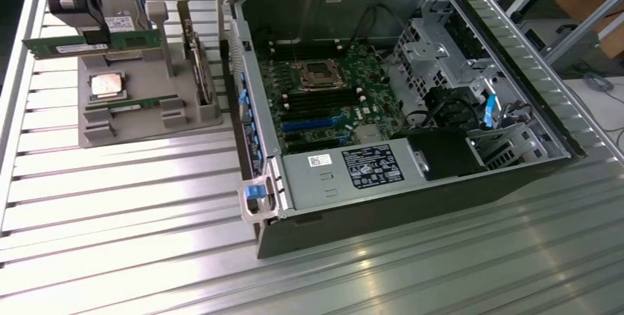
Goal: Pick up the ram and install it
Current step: 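Pick up the ram and move it above insertion slot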
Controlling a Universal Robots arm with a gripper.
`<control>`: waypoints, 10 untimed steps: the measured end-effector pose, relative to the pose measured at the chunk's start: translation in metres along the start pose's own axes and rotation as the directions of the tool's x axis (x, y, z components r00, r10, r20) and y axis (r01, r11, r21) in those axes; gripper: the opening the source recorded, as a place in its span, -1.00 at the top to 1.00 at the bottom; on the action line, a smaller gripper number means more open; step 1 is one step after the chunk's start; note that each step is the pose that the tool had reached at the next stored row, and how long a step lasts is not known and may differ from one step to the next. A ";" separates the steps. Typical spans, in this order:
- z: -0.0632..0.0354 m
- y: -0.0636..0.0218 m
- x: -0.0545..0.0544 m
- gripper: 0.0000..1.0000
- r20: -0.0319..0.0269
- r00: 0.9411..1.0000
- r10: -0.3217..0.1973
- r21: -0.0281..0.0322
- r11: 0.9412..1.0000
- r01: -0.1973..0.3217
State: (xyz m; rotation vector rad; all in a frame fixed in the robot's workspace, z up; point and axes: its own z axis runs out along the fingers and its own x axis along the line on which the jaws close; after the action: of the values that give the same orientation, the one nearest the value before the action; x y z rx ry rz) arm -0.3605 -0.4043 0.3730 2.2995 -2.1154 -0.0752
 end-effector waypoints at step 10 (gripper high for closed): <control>-0.0127 0.0005 0.000 0.74 0.000 1.000 0.007 0.000 1.000 -0.007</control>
State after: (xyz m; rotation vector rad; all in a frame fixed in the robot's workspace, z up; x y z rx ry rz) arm -0.3604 -0.4042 0.3857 2.2925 -2.1234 -0.0753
